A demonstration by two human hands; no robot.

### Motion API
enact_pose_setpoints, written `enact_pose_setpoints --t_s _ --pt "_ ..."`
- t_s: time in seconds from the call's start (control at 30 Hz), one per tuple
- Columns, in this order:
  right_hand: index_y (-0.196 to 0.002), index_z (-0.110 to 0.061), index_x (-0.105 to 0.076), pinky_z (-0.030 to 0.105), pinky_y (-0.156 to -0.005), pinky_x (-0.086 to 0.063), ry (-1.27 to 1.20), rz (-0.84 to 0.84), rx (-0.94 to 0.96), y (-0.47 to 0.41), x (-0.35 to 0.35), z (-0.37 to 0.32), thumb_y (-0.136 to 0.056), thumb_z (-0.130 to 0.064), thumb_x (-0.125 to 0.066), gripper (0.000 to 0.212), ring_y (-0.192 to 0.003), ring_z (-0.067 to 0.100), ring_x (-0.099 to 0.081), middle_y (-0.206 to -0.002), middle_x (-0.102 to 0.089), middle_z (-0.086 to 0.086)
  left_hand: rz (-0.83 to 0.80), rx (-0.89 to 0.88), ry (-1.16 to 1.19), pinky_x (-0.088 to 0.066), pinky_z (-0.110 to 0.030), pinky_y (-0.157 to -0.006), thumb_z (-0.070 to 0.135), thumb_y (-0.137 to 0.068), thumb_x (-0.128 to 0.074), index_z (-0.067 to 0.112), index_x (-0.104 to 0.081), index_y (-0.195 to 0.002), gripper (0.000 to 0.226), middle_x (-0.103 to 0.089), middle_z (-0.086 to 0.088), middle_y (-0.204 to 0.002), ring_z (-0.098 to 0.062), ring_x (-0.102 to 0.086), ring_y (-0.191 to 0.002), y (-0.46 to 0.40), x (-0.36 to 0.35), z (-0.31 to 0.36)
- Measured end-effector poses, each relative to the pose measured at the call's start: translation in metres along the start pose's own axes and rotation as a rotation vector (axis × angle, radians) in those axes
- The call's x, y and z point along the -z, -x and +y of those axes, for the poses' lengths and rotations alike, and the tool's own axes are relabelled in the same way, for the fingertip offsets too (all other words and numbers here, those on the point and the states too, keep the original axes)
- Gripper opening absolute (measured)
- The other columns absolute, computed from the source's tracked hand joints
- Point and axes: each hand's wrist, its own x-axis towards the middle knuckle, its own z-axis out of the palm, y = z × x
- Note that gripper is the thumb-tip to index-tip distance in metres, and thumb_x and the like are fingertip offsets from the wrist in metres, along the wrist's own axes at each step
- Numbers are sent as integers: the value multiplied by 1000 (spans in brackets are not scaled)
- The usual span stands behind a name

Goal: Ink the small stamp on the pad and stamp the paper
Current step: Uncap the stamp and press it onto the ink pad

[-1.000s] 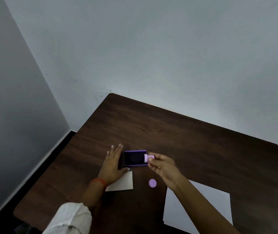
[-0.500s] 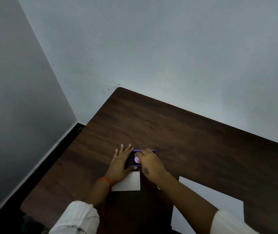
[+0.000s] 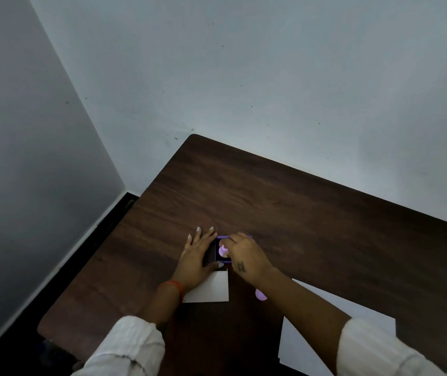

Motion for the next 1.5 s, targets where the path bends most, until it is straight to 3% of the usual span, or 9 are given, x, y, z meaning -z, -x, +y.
enact_pose_setpoints --t_s 0.2,0.4,0.57,0.77,0.93,1.07,1.17,1.33,1.5 --pt "-65 -5 -55 29 -63 -34 -293 130 -228 -13 12 -6 -85 -1 -47 22 -68 26 -50 -72 -55 16 7 -10 9 6 -36 -115 33 -83 -64 21 -27 -141 70 -19 0 -156 -19 2 -144 0 1 0" --pt "-113 -4 -55 36 -93 -43 -51 20 -102 -12 3 -5 -83 -5 -58 30 -110 27 -51 -117 -58 15 9 -15 4 6 -36 -116 34 -83 -63 20 -25 -142 71 -18 -1 -156 -21 2 -145 -1 0 -2" --pt "-108 -1 -56 39 -87 -44 52 -49 37 -21 15 0 -91 -8 -47 20 -105 30 -51 -111 -60 18 5 -25 -27 7 -35 -115 34 -84 -63 19 -24 -143 72 -16 -2 -156 -23 2 -145 -1 -1 -3" --pt "-114 -1 -54 36 -91 -43 -30 34 -98 -10 5 -11 -83 -7 -59 32 -112 30 -50 -119 -57 17 24 -23 -20 7 -33 -114 34 -82 -63 20 -25 -142 73 -18 1 -156 -19 3 -144 -2 -4 -4" --pt "-86 8 -64 37 -75 -46 -186 -31 -265 -25 27 -6 -88 -8 -45 25 -84 35 -60 -89 -64 23 5 -22 -28 5 -38 -117 32 -84 -63 19 -24 -143 72 -18 -1 -156 -22 2 -145 -1 0 -1" --pt "-111 1 -58 37 -94 -41 -103 -114 -166 -7 14 -8 -92 -7 -43 26 -109 32 -55 -117 -60 20 5 -24 -23 5 -37 -117 32 -83 -64 19 -24 -142 72 -18 -1 -156 -22 2 -145 0 0 -2" --pt "-110 2 -58 38 -92 -41 -119 -2 -136 -2 7 -9 -91 -6 -45 24 -106 32 -54 -114 -60 22 7 -15 -18 6 -36 -116 33 -83 -64 19 -25 -142 72 -18 0 -156 -21 2 -145 -1 -1 -3" --pt "-117 0 -54 38 -98 -41 -69 -59 -190 -10 2 -14 -94 -8 -42 28 -114 31 -51 -122 -57 20 10 -17 -17 7 -34 -115 34 -82 -63 20 -24 -142 73 -18 1 -156 -17 3 -144 -2 -3 -5" --pt "-117 -2 -54 39 -95 -45 -25 -79 -27 -7 12 1 -92 -9 -47 27 -111 30 -52 -118 -59 18 11 -25 -28 5 -37 -117 33 -83 -63 20 -25 -142 72 -19 0 -156 -18 3 -143 -2 -3 -5"
